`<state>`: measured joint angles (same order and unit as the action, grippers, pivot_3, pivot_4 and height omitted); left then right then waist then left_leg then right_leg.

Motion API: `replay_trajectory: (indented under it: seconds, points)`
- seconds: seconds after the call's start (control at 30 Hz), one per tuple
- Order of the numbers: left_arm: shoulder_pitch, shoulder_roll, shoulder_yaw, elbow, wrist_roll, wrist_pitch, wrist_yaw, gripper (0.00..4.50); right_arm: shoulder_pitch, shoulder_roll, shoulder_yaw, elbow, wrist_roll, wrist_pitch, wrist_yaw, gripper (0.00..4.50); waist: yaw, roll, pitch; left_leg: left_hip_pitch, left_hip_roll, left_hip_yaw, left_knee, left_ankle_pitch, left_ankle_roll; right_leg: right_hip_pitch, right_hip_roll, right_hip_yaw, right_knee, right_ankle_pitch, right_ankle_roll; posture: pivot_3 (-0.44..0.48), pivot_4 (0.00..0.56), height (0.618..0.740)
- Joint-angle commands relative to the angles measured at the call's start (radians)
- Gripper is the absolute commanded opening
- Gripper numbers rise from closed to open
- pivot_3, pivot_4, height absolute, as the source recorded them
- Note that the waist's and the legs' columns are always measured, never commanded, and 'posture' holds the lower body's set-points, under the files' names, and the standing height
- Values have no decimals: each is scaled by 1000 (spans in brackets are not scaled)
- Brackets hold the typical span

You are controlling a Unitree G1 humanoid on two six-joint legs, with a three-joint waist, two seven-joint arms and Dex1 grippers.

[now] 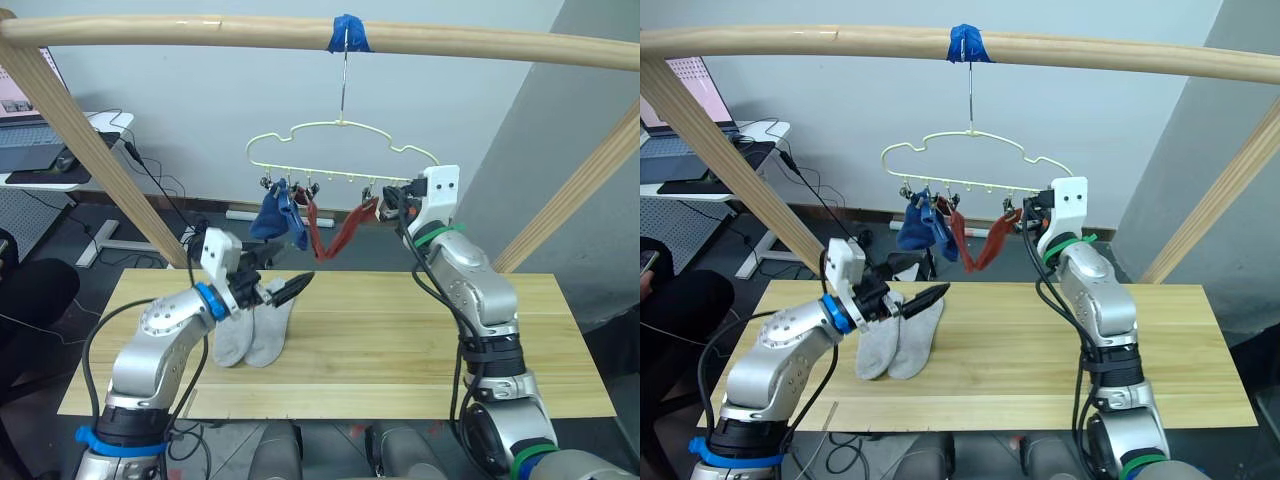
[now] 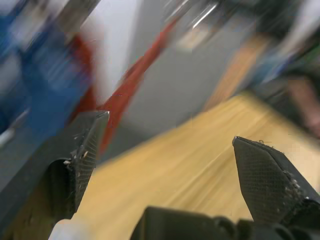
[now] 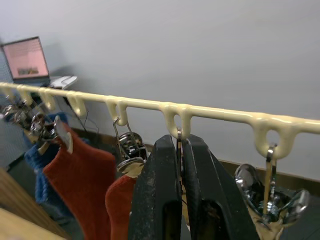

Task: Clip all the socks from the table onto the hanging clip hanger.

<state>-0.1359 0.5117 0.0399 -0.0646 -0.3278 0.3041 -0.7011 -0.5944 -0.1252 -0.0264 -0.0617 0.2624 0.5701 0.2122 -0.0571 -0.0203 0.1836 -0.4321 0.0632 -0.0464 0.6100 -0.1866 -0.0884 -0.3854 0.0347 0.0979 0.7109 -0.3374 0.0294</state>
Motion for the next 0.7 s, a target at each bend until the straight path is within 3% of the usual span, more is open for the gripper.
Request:
replay_trajectory:
  seconds: [0.03, 0.37, 0.57, 0.7]
  points:
    - [-5, 9, 3, 121, 104, -93, 65, 4500, 9, -26, -11, -48, 23, 23, 32, 9, 1, 0, 0, 0, 0, 0, 0, 0, 0, 0, 0, 0, 0, 0, 0, -6, 172, 740]
    - [-180, -7, 1, 692, 260, -201, 209, 4500, 33, -42, -17, -104, 39, 80, 20, 9, 6, 0, 0, -1, -1, 0, 0, 0, 0, 0, 0, -1, 0, 0, 1, -31, 168, 740]
    - [-273, -27, 4, 882, 275, -256, 204, 4500, 44, -50, -22, -132, 37, 104, 16, 9, 5, 0, 0, -1, -1, 0, 0, 0, 0, 0, 0, -1, 0, 0, 0, -46, 164, 740]
    - [-276, -19, 0, 907, 275, -272, 175, 3332, 48, -53, -26, -142, 39, 113, 13, 0, 0, 0, 0, -1, -1, 0, 0, 0, 0, 0, 0, -1, 0, 0, 0, -50, 161, 740]
